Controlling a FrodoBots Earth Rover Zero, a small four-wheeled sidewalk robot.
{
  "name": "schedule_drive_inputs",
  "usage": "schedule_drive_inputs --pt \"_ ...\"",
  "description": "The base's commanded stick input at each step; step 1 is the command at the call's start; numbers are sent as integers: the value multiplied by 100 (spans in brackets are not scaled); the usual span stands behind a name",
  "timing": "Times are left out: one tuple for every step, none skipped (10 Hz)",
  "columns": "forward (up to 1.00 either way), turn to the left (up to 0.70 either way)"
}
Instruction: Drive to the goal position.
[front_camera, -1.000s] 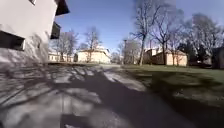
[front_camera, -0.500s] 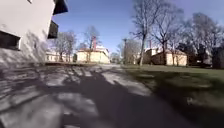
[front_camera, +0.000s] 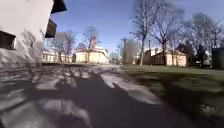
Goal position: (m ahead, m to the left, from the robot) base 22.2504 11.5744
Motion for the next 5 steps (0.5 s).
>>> schedule_drive_inputs --pt "85 0" --pt "85 0" --pt "85 0" --pt "85 0" --pt "85 0"
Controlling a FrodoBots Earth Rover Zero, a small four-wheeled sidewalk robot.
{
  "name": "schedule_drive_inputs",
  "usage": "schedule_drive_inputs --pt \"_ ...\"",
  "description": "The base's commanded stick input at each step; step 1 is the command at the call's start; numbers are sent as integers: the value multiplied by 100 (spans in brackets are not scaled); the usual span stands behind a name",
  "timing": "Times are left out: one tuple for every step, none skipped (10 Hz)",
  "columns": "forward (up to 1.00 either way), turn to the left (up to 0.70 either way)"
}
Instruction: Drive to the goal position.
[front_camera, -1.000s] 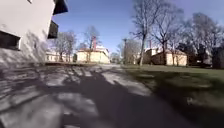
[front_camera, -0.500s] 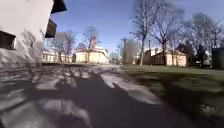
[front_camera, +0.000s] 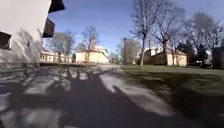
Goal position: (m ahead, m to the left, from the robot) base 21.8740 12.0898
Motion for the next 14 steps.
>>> schedule_drive_inputs --pt "85 0" --pt "85 0" --pt "85 0" --pt "85 0" --pt "85 0" --pt "85 0" --pt "85 0" --pt "85 0" --pt "85 0" --pt "85 0" --pt "85 0" --pt "85 0" --pt "85 0" --pt "85 0"
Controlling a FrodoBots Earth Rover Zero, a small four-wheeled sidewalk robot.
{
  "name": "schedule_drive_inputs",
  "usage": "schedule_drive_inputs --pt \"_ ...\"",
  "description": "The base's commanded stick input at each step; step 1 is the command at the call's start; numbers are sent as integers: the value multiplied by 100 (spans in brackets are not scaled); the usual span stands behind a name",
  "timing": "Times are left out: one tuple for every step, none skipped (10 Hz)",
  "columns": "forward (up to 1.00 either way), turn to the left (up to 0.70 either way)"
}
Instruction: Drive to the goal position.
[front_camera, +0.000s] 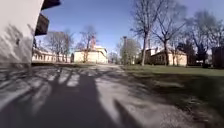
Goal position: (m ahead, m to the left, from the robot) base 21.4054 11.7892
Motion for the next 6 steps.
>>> schedule_drive_inputs --pt "85 0" --pt "85 0" --pt "85 0" --pt "85 0" --pt "85 0" --pt "85 0"
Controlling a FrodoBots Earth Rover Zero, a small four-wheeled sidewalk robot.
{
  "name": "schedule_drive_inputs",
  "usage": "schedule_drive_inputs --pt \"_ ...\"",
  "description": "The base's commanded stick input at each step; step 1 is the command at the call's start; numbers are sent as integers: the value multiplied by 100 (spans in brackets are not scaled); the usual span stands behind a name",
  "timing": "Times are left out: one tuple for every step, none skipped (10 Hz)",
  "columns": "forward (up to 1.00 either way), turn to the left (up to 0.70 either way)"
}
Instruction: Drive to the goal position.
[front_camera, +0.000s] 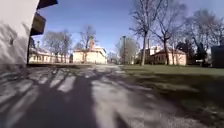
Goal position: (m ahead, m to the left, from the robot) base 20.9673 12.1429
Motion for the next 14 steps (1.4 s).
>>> schedule_drive_inputs --pt "85 0" --pt "85 0" --pt "85 0" --pt "85 0" --pt "85 0" --pt "85 0" --pt "85 0" --pt "85 0" --pt "85 0" --pt "85 0" --pt "85 0" --pt "85 0" --pt "85 0" --pt "85 0"
